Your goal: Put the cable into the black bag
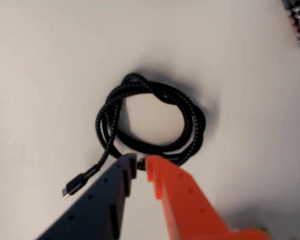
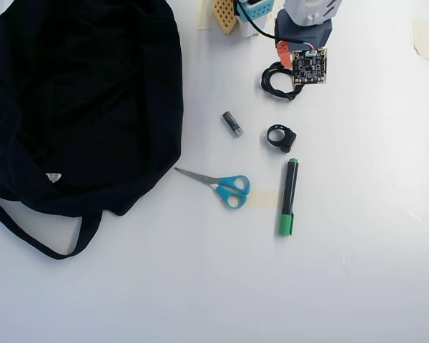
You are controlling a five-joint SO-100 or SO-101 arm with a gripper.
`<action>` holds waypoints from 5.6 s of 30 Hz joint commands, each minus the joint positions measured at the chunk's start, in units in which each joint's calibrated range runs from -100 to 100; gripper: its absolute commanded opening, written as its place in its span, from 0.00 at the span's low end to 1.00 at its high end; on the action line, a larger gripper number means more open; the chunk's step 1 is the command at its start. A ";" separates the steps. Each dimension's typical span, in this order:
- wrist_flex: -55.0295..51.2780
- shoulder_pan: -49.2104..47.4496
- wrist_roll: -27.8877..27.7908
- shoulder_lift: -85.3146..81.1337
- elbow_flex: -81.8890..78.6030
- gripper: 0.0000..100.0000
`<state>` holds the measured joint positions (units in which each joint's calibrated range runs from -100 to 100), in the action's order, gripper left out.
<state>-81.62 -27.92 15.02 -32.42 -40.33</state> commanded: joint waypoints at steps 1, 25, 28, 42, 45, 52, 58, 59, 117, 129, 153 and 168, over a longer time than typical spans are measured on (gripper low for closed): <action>2.12 0.17 0.19 -3.35 -3.07 0.02; 18.40 0.40 -0.39 -3.51 -16.09 0.26; 18.32 0.40 -0.13 -3.51 -16.09 0.31; 17.97 0.40 1.60 -6.83 -17.53 0.51; 17.97 0.40 1.60 -6.83 -18.61 0.54; 18.92 0.40 1.81 -6.83 -19.96 0.55; 20.81 0.02 3.81 -6.83 -20.41 0.55; 20.90 0.02 3.81 -6.83 -20.68 0.55; 43.29 0.32 3.86 -6.67 -36.85 0.25; 43.29 0.32 3.86 -6.75 -36.85 0.09; 42.69 -0.13 3.18 -6.92 -28.85 0.02; 27.45 -1.92 3.13 -6.92 -12.23 0.02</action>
<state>-47.45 -29.17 18.53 -38.65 -60.22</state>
